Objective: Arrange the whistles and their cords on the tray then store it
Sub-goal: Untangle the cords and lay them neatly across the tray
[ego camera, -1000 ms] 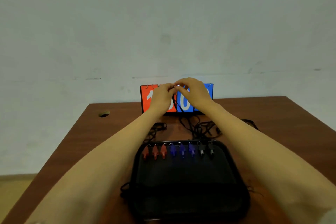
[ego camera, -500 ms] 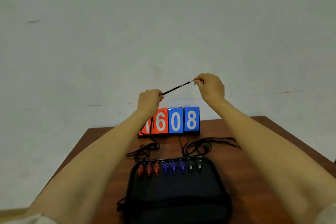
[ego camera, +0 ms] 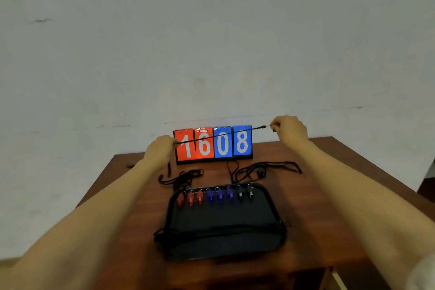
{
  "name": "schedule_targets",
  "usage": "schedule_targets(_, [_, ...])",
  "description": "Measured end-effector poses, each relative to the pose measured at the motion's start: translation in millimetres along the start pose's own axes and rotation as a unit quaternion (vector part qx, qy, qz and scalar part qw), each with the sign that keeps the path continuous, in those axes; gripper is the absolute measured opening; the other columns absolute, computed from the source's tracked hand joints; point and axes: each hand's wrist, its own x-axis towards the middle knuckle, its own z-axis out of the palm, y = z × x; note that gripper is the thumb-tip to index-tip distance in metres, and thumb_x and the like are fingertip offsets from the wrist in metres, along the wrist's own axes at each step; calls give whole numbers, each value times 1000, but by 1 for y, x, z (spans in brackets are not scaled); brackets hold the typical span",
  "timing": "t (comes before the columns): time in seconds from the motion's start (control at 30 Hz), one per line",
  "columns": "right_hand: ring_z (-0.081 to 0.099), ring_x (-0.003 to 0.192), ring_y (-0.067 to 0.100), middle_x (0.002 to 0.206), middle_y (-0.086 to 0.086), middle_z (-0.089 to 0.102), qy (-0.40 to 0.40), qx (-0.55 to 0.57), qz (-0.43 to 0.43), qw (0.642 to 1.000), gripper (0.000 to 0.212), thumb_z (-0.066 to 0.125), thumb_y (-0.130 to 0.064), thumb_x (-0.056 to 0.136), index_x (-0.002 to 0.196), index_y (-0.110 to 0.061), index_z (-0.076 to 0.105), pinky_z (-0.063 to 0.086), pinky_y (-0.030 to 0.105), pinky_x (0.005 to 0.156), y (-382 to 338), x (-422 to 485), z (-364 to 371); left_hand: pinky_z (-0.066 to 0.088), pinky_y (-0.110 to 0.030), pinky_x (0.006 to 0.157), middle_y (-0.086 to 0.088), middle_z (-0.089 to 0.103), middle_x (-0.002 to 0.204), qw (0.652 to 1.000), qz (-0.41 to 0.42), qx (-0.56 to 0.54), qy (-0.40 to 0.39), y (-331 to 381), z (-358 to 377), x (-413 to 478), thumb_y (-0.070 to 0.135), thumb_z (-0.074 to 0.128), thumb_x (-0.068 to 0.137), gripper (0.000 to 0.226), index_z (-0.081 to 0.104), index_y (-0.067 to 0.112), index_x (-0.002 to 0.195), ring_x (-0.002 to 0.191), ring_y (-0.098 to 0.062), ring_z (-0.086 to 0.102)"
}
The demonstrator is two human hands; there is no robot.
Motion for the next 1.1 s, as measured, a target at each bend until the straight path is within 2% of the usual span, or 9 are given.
schedule_targets(0.13, [64, 96, 33, 108, 12, 70, -60, -39, 14, 997, 21, 53, -15, 94, 105, -13, 71, 53, 40, 80, 28, -31, 25, 47, -38, 86, -16, 63, 116, 999, 0, 8, -38, -12, 26, -32, -4, 39, 93, 41, 59, 10, 126, 103, -32, 60])
schedule_targets(0.2, [65, 98, 31, 108, 11, 70, -103, -57, 27, 993, 19, 56, -17, 94, 108, -15, 69, 52, 38, 80, 42, -47, 35, 51, -38, 82, -15, 66, 113, 998, -16, -22, -60, -22, 40, -47, -2, 41, 93, 37, 61, 9, 122, 97, -30, 63])
schedule_targets(0.3, [62, 88, 27, 101, 8, 69, -158, -56, 50, 985, 10, 61, -16, 90, 100, -16, 62, 47, 33, 71, 59, -73, 48, 50, -34, 64, -10, 70, 92, 991, -64, -73, -89, -31, 60, -70, 11, 52, 93, 11, 63, 13, 97, 74, -25, 63])
schedule_targets(0.37, [59, 80, 23, 96, 5, 68, -186, -74, 49, 979, 6, 59, -12, 90, 89, -19, 59, 44, 31, 67, 67, -89, 56, 46, -31, 60, -7, 68, 82, 988, -80, -80, -103, -33, 73, -84, 19, 59, 91, 9, 59, 16, 82, 69, -22, 61])
schedule_targets(0.47, [63, 82, 26, 95, 6, 70, -219, -107, 42, 969, 15, 55, -8, 90, 83, -20, 62, 48, 32, 66, 77, -109, 68, 49, -36, 71, -11, 71, 92, 986, -88, -80, -115, -41, 94, -102, 17, 58, 92, 11, 68, 15, 89, 83, -26, 64])
schedule_targets(0.57, [61, 83, 30, 100, 10, 69, -236, -146, 25, 960, 21, 49, -4, 91, 91, -17, 65, 46, 33, 65, 84, -125, 78, 51, -36, 73, -10, 71, 97, 984, -94, -71, -131, -47, 112, -119, 17, 54, 94, 17, 70, 13, 101, 85, -27, 66])
schedule_targets(0.73, [64, 91, 32, 104, 10, 69, -270, -139, 15, 953, 24, 49, -6, 92, 97, -17, 70, 46, 33, 68, 94, -144, 88, 48, -35, 71, -8, 69, 96, 983, -111, -74, -129, -53, 130, -136, 21, 61, 90, 9, 66, 15, 90, 83, -22, 59])
schedule_targets(0.9, [64, 91, 30, 104, 8, 70, -271, -129, 3, 954, 21, 51, -11, 93, 97, -17, 70, 49, 34, 72, 99, -154, 98, 44, -43, 93, -12, 63, 112, 988, -91, -47, -118, -56, 139, -142, 23, 59, 91, 15, 71, 14, 97, 122, -34, 49])
schedule_targets(1.1, [64, 94, 31, 108, 9, 69, -258, -141, -10, 956, 24, 48, -13, 95, 107, -16, 69, 50, 37, 74, 102, -154, 99, 29, -43, 97, -4, 54, 118, 991, -61, 62, -103, -49, 138, -141, 38, 54, 92, 24, 67, 27, 108, 119, -28, 38])
